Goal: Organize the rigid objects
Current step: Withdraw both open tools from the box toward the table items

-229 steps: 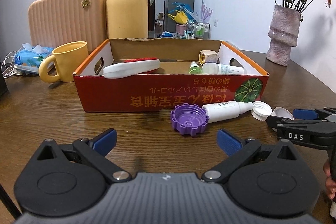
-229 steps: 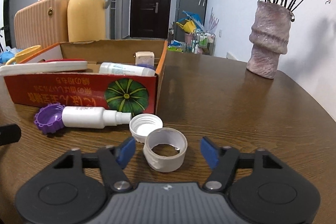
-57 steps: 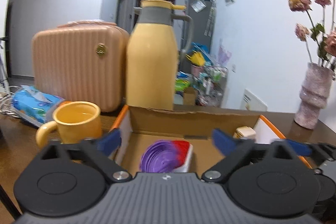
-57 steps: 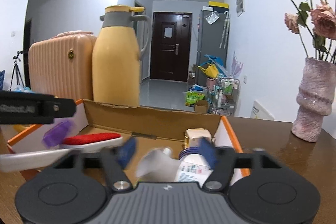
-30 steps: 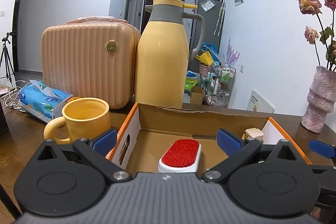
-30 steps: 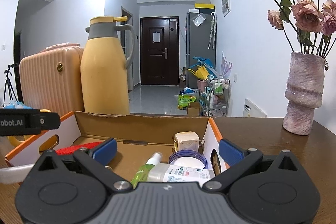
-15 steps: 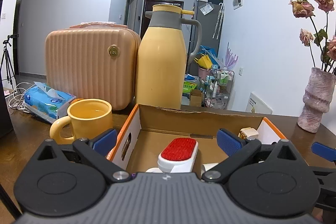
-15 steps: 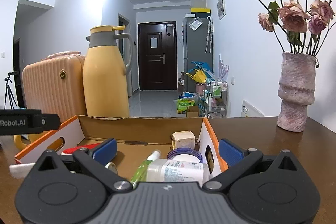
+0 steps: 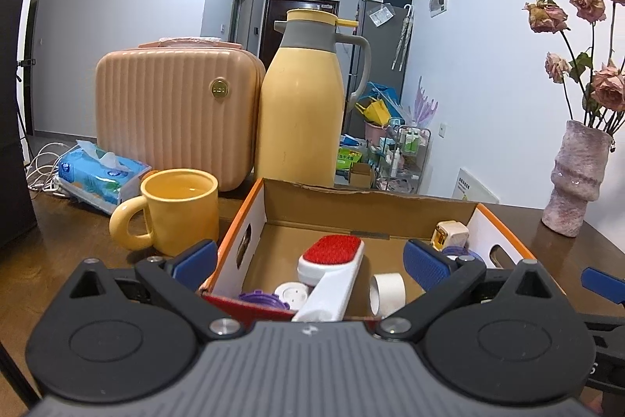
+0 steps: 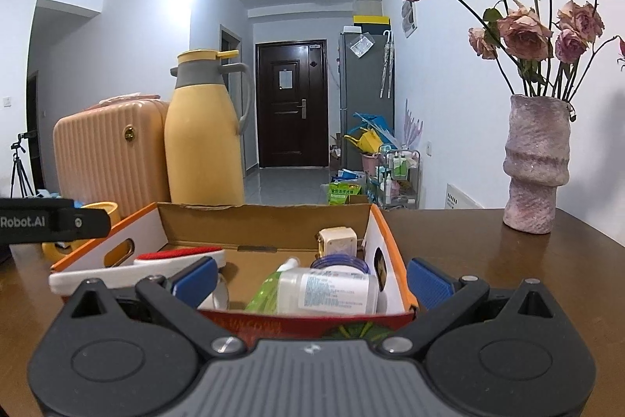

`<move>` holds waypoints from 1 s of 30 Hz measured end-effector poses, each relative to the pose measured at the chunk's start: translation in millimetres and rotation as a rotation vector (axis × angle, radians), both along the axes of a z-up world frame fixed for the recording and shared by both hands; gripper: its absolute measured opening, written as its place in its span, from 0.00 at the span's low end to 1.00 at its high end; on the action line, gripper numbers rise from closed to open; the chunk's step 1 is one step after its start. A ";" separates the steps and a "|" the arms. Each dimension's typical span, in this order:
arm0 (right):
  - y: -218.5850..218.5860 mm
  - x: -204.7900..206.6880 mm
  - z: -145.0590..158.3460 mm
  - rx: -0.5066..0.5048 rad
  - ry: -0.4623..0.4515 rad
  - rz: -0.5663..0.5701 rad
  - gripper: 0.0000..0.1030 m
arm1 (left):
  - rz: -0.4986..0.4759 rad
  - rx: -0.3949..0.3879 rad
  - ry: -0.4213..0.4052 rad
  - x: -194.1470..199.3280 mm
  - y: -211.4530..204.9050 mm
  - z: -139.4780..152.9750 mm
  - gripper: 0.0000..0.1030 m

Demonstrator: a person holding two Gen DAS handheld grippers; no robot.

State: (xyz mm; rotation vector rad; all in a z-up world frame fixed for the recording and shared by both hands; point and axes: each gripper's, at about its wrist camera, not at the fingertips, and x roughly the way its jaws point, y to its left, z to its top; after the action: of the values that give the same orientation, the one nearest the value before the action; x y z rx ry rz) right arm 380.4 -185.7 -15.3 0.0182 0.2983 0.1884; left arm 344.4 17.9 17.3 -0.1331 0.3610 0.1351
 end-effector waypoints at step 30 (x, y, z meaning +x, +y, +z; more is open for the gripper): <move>-10.5 -85.3 -19.4 -0.029 0.075 0.026 1.00 | -0.080 0.021 0.055 -72.2 6.0 -18.6 1.00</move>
State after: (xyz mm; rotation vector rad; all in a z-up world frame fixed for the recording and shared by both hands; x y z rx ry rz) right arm 295.1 -196.2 -34.7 -0.0073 0.3766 0.2098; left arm 272.2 23.9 -1.2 -0.0938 0.4186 0.0637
